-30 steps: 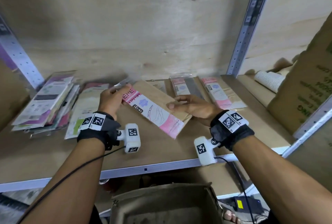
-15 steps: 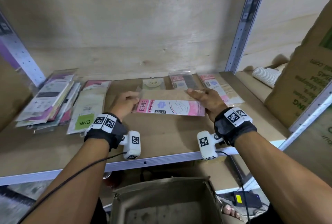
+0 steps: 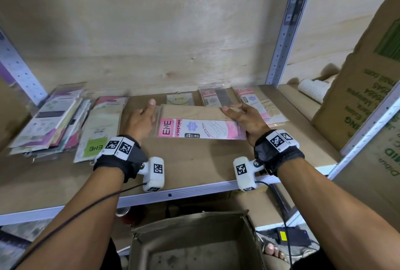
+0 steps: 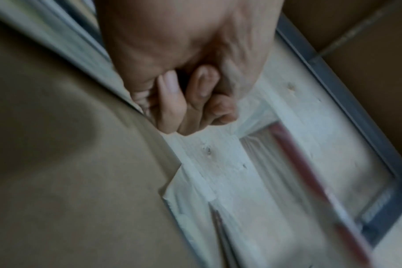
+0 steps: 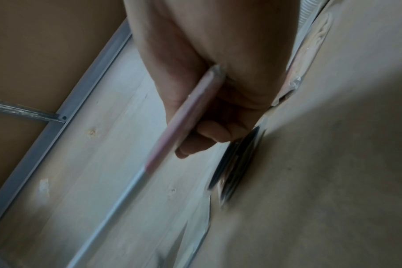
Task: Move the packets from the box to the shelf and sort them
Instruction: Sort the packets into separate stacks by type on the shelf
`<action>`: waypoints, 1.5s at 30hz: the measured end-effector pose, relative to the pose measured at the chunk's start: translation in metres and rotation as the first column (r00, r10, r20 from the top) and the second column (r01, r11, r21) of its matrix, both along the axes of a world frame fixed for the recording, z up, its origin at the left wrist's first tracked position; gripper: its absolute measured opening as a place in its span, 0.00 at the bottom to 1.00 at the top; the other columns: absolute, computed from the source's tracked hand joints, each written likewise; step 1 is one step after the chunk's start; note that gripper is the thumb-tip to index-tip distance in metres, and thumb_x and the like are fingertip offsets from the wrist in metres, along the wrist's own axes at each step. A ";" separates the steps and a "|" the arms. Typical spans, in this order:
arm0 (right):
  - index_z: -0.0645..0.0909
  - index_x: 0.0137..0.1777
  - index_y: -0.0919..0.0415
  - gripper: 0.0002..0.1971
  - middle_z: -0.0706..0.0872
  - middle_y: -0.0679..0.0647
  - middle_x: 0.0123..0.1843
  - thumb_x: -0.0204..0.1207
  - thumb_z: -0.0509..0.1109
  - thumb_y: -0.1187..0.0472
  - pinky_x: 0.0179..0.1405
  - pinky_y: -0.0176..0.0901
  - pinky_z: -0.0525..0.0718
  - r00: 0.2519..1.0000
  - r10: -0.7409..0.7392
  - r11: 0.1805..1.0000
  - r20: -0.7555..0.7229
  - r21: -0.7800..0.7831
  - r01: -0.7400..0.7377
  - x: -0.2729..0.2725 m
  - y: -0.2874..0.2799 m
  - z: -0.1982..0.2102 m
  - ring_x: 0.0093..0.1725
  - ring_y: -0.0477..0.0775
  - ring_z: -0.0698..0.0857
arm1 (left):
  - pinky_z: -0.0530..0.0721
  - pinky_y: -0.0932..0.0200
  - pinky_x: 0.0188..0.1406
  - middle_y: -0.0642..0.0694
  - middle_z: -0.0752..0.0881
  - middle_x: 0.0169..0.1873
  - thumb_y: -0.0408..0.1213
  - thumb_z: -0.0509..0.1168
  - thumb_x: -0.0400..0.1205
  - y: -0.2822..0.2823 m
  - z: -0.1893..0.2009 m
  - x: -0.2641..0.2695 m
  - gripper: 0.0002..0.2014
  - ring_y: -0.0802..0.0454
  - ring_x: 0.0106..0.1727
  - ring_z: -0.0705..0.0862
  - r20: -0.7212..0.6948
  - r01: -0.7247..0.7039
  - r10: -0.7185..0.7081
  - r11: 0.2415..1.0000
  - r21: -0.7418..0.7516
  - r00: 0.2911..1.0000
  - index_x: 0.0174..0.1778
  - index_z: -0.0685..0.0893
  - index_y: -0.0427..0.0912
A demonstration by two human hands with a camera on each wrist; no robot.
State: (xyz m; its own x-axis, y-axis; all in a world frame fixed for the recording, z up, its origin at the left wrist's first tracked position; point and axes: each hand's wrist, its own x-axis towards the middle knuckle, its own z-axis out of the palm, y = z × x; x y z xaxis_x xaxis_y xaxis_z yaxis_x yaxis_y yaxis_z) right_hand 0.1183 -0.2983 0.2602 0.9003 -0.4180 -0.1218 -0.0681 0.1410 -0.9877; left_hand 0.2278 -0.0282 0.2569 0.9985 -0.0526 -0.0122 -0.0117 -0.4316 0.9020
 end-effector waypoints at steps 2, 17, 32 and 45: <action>0.82 0.51 0.60 0.16 0.93 0.61 0.49 0.70 0.83 0.58 0.36 0.42 0.89 1.000 -0.022 1.000 0.007 -0.014 0.022 0.001 -0.001 -0.001 0.40 0.55 0.93 | 0.79 0.56 0.37 0.45 0.80 0.28 0.69 0.59 0.81 -0.001 0.003 -0.005 0.29 0.46 0.34 0.82 -0.094 0.016 -0.036 0.979 -0.201 0.995 0.26 0.73 0.47; 0.81 0.47 0.58 0.13 0.92 0.64 0.53 0.70 0.82 0.57 0.46 0.49 0.89 1.000 -0.030 1.000 0.007 0.010 0.030 0.000 -0.007 -0.001 0.48 0.61 0.91 | 0.76 0.69 0.15 0.41 0.77 0.29 0.61 0.60 0.84 -0.007 0.024 -0.027 0.27 0.57 0.16 0.78 -0.169 0.106 -0.223 0.849 -0.517 0.960 0.55 0.84 0.37; 0.84 0.48 0.60 0.04 0.89 0.61 0.51 0.83 0.68 0.66 0.49 0.50 0.88 0.994 0.113 0.963 -0.008 0.246 -0.108 -0.009 -0.008 0.003 0.47 0.57 0.88 | 0.75 0.67 0.18 0.39 0.91 0.37 0.71 0.41 0.84 -0.012 0.008 -0.013 0.41 0.56 0.19 0.81 -0.327 -0.049 -0.104 0.903 -0.426 0.939 0.45 0.89 0.40; 0.75 0.66 0.65 0.24 0.87 0.63 0.60 0.72 0.79 0.69 0.36 0.47 0.89 0.995 0.095 0.991 -0.037 0.102 -0.091 -0.001 0.025 0.012 0.46 0.59 0.92 | 0.87 0.68 0.32 0.41 0.91 0.40 0.40 0.75 0.80 -0.041 0.005 -0.039 0.14 0.55 0.32 0.87 -0.232 0.413 -0.522 0.823 -0.390 0.821 0.55 0.90 0.34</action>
